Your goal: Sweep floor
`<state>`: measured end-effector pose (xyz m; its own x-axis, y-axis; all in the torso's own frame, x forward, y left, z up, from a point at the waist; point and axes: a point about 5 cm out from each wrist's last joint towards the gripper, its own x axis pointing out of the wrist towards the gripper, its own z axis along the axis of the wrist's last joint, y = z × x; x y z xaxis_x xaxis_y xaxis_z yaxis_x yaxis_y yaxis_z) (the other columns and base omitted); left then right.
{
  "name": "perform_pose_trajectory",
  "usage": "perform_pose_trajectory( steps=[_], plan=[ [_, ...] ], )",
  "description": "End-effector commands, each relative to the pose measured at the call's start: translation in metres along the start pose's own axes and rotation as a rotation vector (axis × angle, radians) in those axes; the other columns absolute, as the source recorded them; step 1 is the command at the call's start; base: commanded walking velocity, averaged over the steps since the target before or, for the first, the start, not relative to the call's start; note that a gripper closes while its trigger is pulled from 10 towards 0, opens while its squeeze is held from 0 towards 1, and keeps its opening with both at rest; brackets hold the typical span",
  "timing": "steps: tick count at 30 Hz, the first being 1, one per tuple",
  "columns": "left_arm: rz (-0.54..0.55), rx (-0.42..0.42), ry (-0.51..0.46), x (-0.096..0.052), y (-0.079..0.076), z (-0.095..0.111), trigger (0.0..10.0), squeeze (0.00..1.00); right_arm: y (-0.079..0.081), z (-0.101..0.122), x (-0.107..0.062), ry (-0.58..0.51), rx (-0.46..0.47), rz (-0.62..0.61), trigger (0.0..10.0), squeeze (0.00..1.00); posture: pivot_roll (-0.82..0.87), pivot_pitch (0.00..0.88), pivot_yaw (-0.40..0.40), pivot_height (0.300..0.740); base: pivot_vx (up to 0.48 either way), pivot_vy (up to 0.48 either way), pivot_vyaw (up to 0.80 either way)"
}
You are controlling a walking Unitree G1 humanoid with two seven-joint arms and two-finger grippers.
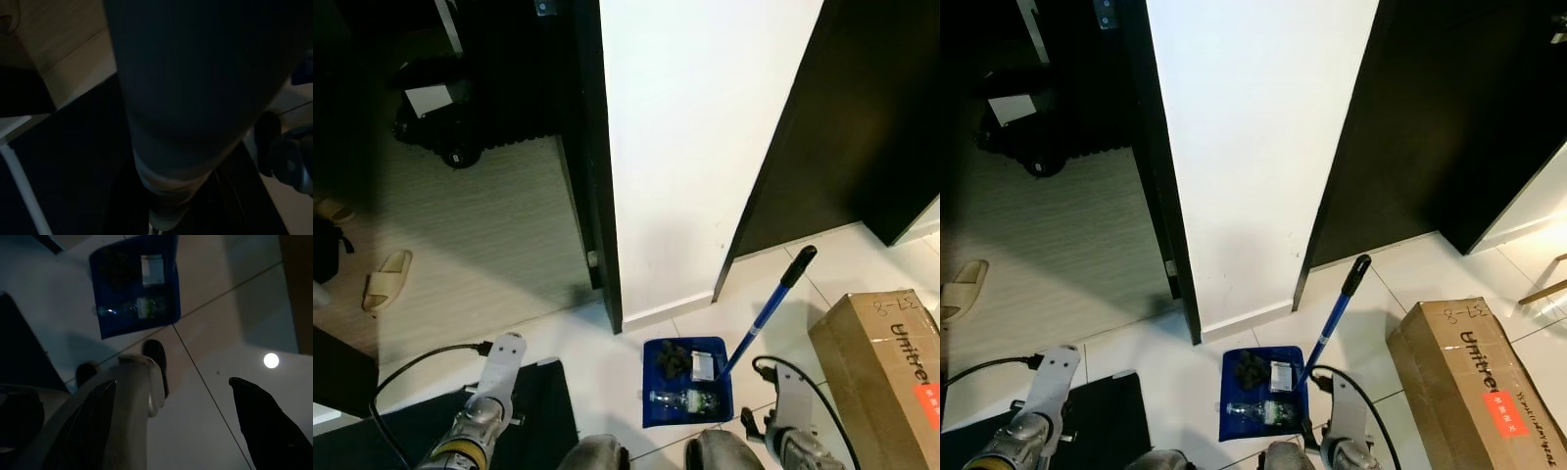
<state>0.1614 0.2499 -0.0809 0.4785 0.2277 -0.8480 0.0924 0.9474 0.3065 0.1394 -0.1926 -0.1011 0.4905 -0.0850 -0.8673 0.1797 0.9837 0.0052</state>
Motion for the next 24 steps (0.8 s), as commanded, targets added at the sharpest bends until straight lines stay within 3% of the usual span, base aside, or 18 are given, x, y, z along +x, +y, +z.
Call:
perform_pose_trajectory(
  steps=[1, 12, 16, 24],
  plan=[
    [-0.015, -0.012, 0.035, -0.001, -0.009, -0.009, 10.0, 0.0, -0.001, -0.002, 0.0, -0.002, 0.002, -0.01, 10.0, 0.0, 0.06, 0.0, 0.02, 0.74, 0.0, 0.0, 0.0],
    [0.002, -0.061, 0.02, -0.001, -0.017, -0.011, 10.0, 0.0, -0.021, -0.015, -0.004, 0.05, -0.014, -0.044, 10.0, 0.0, 0.05, 0.0, 0.013, 0.74, 0.0, 0.0, 0.0],
    [-0.004, -0.052, -0.019, -0.002, -0.021, -0.008, 10.0, 0.0, -0.032, -0.017, -0.006, 0.065, -0.067, -0.049, 10.0, 0.0, 0.05, 0.0, 0.012, 0.74, 0.0, 0.0, 0.0],
    [0.009, -0.097, -0.031, -0.002, -0.024, -0.008, 10.0, 0.0, -0.036, -0.018, -0.007, 0.072, -0.081, -0.05, 10.0, 0.0, 0.05, 0.0, 0.003, 0.74, 0.0, 0.0, 0.0]
  ],
)
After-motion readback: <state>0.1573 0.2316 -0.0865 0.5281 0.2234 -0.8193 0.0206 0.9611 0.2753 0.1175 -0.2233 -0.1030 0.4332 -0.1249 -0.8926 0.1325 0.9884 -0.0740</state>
